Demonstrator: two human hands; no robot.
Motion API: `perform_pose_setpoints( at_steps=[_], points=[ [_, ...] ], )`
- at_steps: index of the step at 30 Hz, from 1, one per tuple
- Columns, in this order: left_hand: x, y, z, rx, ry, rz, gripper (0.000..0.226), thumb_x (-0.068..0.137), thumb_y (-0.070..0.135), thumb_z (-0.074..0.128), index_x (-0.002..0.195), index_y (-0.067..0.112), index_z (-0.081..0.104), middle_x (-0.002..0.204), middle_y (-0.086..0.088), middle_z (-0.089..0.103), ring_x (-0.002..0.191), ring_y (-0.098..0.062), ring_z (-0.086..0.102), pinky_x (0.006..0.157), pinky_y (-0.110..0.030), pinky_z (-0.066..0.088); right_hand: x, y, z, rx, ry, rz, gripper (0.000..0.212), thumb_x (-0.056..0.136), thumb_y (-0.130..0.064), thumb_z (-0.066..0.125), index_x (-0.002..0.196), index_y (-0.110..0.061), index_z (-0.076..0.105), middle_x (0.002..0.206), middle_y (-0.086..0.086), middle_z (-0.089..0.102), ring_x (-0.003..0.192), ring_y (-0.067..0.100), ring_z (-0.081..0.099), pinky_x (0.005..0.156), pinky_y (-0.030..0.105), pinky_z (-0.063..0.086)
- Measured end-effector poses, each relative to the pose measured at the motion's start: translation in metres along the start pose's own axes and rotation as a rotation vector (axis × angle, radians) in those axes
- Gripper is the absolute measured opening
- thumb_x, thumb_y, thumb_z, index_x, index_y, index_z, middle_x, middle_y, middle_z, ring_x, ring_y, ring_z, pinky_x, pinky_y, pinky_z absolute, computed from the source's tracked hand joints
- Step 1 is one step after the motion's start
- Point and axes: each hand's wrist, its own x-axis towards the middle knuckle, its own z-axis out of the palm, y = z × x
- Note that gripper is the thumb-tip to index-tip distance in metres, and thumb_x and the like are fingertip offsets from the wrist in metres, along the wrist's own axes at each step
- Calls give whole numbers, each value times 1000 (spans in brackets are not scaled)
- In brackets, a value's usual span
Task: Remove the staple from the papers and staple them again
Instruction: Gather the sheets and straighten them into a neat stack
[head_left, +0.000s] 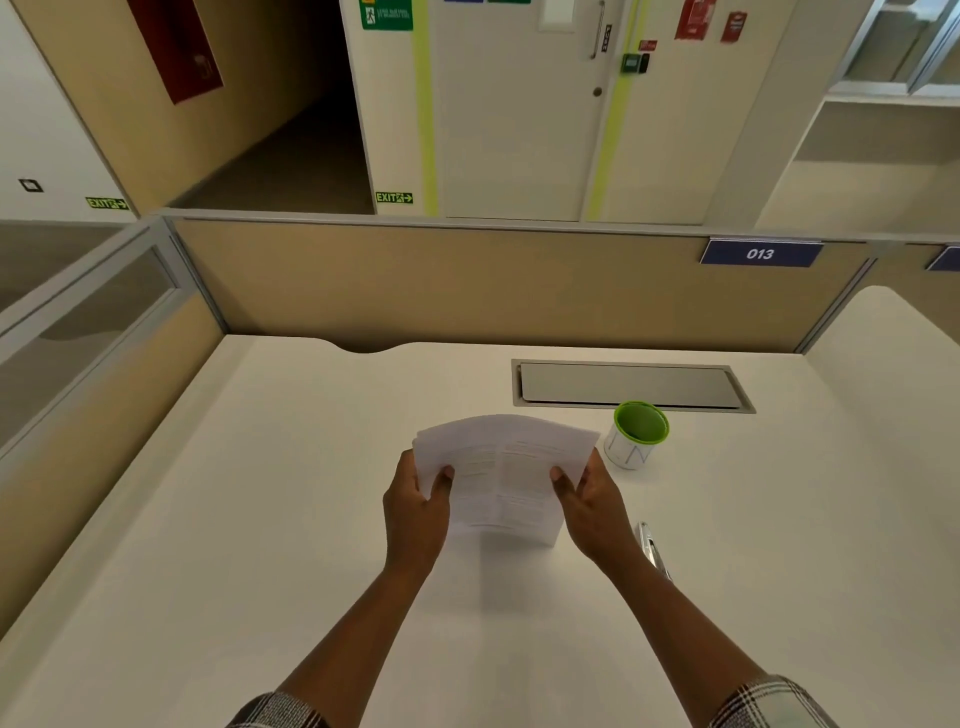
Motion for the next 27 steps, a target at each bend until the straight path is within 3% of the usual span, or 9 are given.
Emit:
perform_pose_setpoints(
  at_steps=[9,13,17,19,23,27],
  points=[
    [9,13,-7,59,46,138,24,90,20,63,108,4,57,91,-5,62,76,-17,58,65,-3,48,6,-14,-7,-33,70,-69,21,97,-23,52,115,-13,51,104,-2,64,90,2,61,73,11,51],
    [14,15,-11,55,36,168,29,89,24,65,112,9,56,95,-5,66,84,-23,64,67,-4,49,9,-16,-8,-17,74,-91,17,96,-24,54,110,-17,49,102,-3,66,92,7,64,79,32,57],
    [16,21,-17,83,31,323,55,88,15,68,136,11,43,105,-9,67,88,-18,66,81,-6,50,7,-23,-14,42,74,-148,47,93,-19,60,134,-24,38,110,-5,65,101,9,66,82,20,56],
    [21,22,-20,162,15,433,53,88,13,67,136,10,46,110,-9,67,90,-16,65,83,-5,49,9,-31,-19,-4,91,-205,56,93,-17,59,138,-35,32,109,-6,64,96,4,66,79,15,54],
    [29,19,-24,269,-11,568,34,90,11,64,124,11,61,110,-9,69,92,-18,65,76,-1,47,14,-37,-25,-101,67,-346,45,95,-17,56,132,-40,45,122,-11,58,104,7,61,79,13,52],
    [30,21,-24,251,22,535,34,89,12,66,123,10,62,107,-8,71,87,-18,66,74,0,46,17,-35,-26,-124,68,-373,38,96,-16,55,126,-40,50,120,-12,59,103,3,58,78,14,51]
  ],
)
